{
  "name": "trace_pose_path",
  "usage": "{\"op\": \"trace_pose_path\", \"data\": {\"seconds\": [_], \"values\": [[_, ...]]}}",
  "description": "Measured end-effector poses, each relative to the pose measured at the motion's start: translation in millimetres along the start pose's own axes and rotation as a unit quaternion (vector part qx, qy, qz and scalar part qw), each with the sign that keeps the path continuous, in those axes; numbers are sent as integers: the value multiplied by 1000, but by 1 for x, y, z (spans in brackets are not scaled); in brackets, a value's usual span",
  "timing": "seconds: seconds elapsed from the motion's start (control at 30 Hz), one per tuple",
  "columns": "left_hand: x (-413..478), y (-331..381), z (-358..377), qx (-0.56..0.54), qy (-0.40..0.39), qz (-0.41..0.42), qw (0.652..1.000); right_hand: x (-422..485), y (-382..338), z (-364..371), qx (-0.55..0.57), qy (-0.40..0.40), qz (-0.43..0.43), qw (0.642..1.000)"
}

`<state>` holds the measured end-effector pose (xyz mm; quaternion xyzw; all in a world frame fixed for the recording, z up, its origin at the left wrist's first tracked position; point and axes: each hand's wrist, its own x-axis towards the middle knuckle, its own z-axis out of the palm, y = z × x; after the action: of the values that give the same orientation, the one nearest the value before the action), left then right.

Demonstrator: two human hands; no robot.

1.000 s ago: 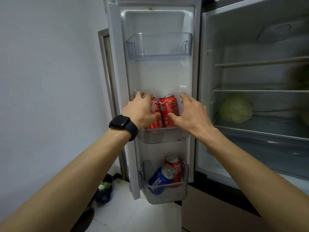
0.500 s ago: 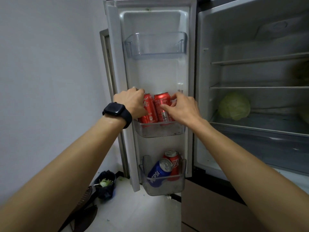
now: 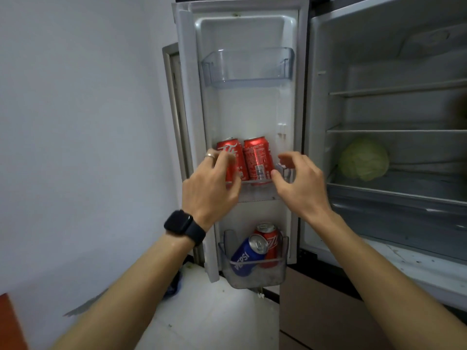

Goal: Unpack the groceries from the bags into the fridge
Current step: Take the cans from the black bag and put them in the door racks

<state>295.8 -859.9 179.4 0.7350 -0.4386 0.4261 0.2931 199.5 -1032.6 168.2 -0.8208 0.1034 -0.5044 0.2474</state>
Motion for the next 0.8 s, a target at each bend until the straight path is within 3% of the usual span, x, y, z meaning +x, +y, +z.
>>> {"op": "trace_pose_path", "data": {"seconds": [0.13,0.27,0.37,0.53,0.8], "values": [[-60,2,29,-40,-84,-61,994,-54,25,3,43,77,46,995],[-92,-2,67,-59,-257,-179,948,-110,71,33,15,-35,161,986],[-98,-7,90,-57,-340,-223,912,-139,93,58,-22,-106,191,976],[-89,-10,102,-107,-380,-211,894,-154,96,74,-11,-113,204,972],[-75,-18,99,80,-378,-93,918,-124,88,70,-127,-123,153,972]]}}
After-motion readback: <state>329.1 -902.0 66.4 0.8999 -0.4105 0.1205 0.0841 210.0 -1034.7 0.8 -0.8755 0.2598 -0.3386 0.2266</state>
